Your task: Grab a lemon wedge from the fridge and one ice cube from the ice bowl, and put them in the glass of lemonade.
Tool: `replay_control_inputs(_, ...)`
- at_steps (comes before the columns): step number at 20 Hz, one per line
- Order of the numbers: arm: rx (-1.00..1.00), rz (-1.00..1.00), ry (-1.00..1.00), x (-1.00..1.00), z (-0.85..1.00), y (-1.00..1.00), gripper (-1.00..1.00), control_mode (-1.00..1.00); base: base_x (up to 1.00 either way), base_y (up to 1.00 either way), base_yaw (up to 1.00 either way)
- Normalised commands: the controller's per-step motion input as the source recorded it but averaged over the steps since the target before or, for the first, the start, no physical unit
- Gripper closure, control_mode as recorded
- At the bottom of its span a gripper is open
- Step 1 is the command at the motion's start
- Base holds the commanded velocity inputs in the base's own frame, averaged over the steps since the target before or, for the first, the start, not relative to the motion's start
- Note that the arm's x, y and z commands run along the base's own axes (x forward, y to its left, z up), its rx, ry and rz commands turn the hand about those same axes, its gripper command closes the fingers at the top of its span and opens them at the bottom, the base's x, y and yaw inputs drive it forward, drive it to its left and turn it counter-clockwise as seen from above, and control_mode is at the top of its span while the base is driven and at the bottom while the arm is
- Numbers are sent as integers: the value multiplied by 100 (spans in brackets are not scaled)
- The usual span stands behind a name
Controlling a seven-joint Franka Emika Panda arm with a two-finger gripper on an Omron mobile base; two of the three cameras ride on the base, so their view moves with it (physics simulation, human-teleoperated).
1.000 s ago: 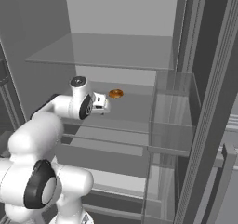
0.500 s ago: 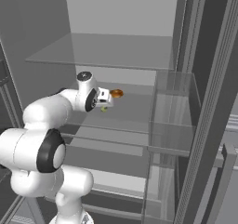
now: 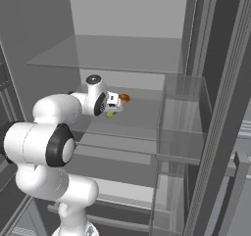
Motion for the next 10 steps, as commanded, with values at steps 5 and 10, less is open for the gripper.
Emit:
replay_control_inputs(5,0,0,0,46,-4,0,-100,-100,0,0,0)
replay_control_inputs(10,0,0,0,38,-10,0,-100,-100,0,0,0)
